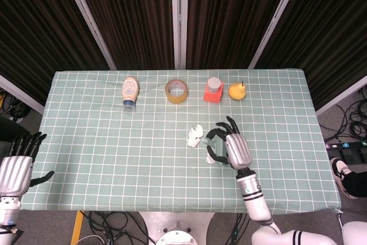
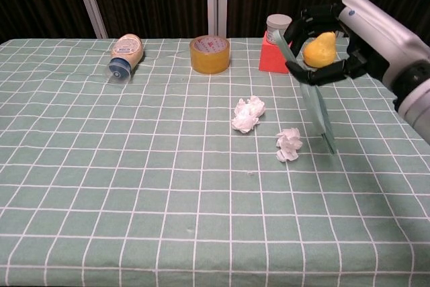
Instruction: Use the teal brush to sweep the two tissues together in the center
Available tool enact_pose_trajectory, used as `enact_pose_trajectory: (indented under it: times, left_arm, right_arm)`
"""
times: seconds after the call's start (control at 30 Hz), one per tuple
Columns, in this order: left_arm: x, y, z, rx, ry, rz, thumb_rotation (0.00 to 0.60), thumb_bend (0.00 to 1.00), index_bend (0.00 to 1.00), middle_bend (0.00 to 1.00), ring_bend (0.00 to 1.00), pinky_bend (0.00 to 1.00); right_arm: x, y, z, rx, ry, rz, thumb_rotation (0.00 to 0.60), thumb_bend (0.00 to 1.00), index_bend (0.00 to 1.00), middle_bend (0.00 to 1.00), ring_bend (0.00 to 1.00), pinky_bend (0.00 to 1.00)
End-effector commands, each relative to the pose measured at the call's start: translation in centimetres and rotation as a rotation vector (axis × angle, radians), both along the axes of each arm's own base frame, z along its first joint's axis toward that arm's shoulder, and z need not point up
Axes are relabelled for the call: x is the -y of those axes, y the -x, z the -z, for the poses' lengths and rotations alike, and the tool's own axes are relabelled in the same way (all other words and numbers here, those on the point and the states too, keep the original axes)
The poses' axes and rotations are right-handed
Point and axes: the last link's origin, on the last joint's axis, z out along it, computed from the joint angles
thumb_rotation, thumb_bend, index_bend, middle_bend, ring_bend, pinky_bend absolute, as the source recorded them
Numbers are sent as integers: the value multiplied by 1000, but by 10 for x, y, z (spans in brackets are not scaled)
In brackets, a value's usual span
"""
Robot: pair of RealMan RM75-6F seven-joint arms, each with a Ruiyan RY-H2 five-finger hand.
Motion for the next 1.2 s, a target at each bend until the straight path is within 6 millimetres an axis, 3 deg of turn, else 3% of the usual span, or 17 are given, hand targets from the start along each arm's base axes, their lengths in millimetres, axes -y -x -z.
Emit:
enact_pose_trajectory:
  times: [0.03, 0.43, 0.7, 1.03, 1.2]
  left_arm:
    - [0, -1, 0, 0, 3, 4, 600, 0, 111, 99, 11, 36]
    - [3, 6, -4, 28, 10, -10, 600, 0, 111, 99, 11, 36]
    - [5, 8, -5, 31, 13, -15, 600, 0, 111, 98, 11, 36]
    - [6, 7, -8, 22, 7, -7, 600, 0, 113, 99, 11, 36]
    - [5, 7, -9, 30, -1, -7, 600, 0, 114, 99, 11, 36]
  right_arm:
    - [-7, 1, 19, -12, 7, 20, 600, 446, 559, 550, 206, 0]
    - [12, -18, 69, -54, 95, 21, 600, 446, 545, 552, 207, 0]
    - [44, -33, 84, -44, 171, 17, 600, 446, 545, 552, 208, 0]
    - [67, -43, 88, -2, 184, -17, 600, 444, 533, 541, 208, 0]
    - [59, -24, 57, 10, 205, -82, 600, 444, 533, 534, 208, 0]
